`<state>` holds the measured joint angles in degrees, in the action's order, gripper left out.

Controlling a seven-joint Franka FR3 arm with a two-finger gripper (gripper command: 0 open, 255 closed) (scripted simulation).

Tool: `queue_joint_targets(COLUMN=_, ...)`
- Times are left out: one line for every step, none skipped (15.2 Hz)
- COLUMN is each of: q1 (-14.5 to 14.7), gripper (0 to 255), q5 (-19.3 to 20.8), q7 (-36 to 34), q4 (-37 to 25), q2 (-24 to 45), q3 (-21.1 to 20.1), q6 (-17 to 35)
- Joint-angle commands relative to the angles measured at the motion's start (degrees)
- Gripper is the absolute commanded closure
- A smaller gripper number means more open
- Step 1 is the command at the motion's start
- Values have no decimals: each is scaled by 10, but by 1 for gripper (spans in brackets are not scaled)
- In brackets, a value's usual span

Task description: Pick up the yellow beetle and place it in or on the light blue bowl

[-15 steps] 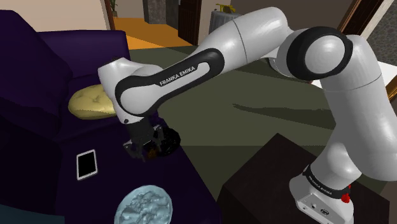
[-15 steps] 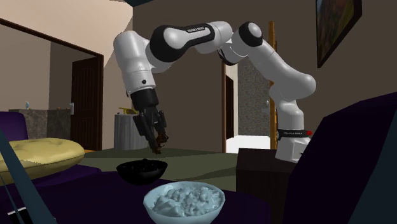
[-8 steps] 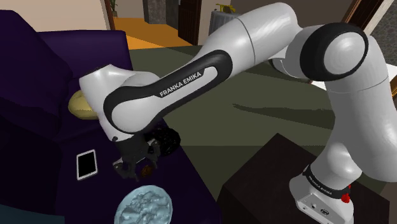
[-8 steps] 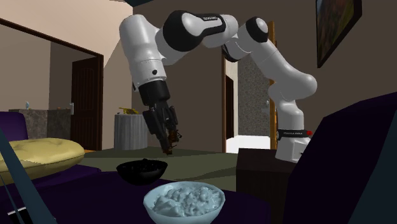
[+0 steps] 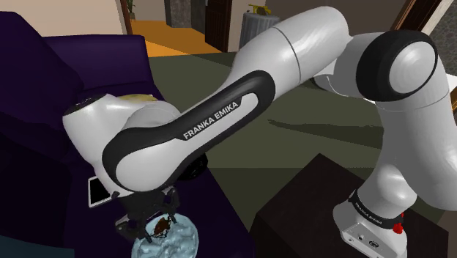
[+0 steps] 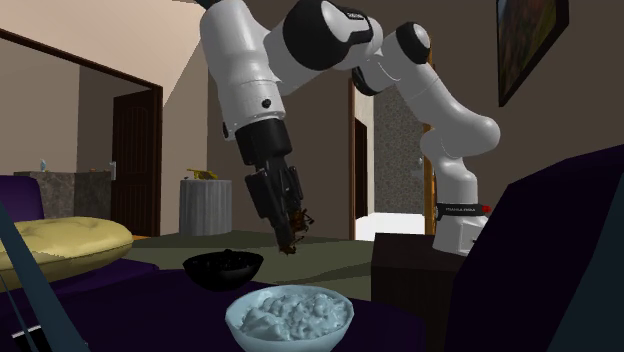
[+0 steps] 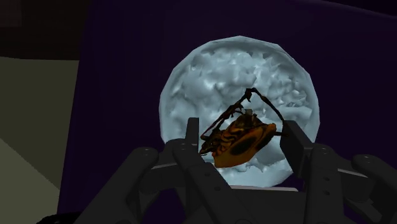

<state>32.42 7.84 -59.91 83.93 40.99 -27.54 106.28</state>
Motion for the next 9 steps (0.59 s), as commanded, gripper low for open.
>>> queue_joint_targets(q1=3, gripper=255, q5=3, q7=-2, q4=2, q2=8, q3=2, q6=10)
queue_joint_targets(q1=3, gripper=255, q5=4, q7=-2, q4=4, q2=12, q3=3, q6=15)
queue_joint_targets(q1=4, gripper=255, q5=5, q7=-2, q4=5, q2=16, q3=4, q6=21)
queue_joint_targets(q1=5, gripper=255, q5=7, q7=-2, q4=6, q2=20, q3=5, q6=26)
queue_joint_targets(q1=5, gripper=255, q5=8, q7=-2, q4=7, q2=24, q3=6, q6=31)
queue_joint_targets(q1=6, gripper=255, q5=9, q7=-2, q4=8, q2=28, q3=8, q6=36)
queue_joint_targets(q1=7, gripper=255, q5=11, q7=-2, q4=9, q2=33, q3=9, q6=41)
queue_joint_targets(q1=8, gripper=255, q5=12, q7=-2, q4=10, q2=37, q3=10, q6=46)
queue_joint_targets(q1=9, gripper=255, q5=14, q7=-2, q4=10, q2=42, q3=11, q6=50)
